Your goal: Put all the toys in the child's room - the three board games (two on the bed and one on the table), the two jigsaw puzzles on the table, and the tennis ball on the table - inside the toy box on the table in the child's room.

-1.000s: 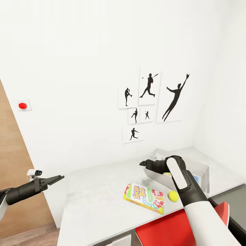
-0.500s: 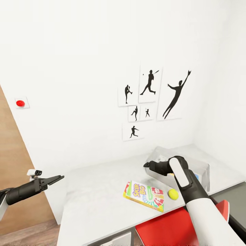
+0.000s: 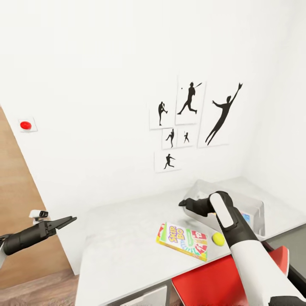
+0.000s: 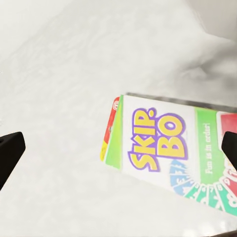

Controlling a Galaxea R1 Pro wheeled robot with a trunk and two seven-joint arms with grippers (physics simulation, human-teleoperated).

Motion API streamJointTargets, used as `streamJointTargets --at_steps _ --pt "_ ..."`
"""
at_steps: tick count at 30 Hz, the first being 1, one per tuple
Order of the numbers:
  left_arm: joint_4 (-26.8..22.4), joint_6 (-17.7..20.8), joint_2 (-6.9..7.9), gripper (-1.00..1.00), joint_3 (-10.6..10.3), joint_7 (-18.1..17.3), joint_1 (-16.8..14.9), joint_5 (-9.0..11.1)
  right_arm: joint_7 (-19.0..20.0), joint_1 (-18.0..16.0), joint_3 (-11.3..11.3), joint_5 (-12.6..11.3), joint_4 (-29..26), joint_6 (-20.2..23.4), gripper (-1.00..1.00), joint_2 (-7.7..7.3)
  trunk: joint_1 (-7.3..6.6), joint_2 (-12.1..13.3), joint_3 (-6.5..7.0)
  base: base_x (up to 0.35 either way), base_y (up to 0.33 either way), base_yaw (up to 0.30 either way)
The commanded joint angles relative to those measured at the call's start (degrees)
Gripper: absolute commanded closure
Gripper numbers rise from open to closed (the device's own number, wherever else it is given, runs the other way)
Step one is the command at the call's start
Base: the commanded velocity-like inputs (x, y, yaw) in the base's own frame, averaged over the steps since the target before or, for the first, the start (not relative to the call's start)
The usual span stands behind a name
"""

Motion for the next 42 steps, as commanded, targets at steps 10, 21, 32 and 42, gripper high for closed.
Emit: streamJointTargets --at_steps 10,21,32,42 --pt "0.01 0.58 0.01 -1.0 0.28 -0.22 -0.02 -0.09 -0.6 -0.69 0.14 -0.57 0.1 -0.02 -1.0 -0.24 0.02 -0.06 -0.99 0.0 0.021 0.0" --pt "0.01 0.58 0.08 -1.0 0.3 -0.22 -0.02 -0.15 -0.6 -2.62 0.14 -0.51 6.25 -4.71 -1.0 -1.05 0.02 -0.06 -2.02 0.0 0.0 0.0" --pt "0.01 0.58 0.09 -1.0 0.3 -0.22 -0.02 -0.15 -0.6 -3.16 0.14 -0.51 7.98 -7.07 -1.0 -1.21 0.02 -0.06 -3.05 0.0 0.0 0.0" --pt "0.01 0.58 0.1 -1.0 0.3 -0.22 -0.02 -0.15 -0.6 -3.18 0.14 -0.5 8.04 -7.23 -1.0 -1.21 0.02 -0.06 -3.99 0.0 0.0 0.0"
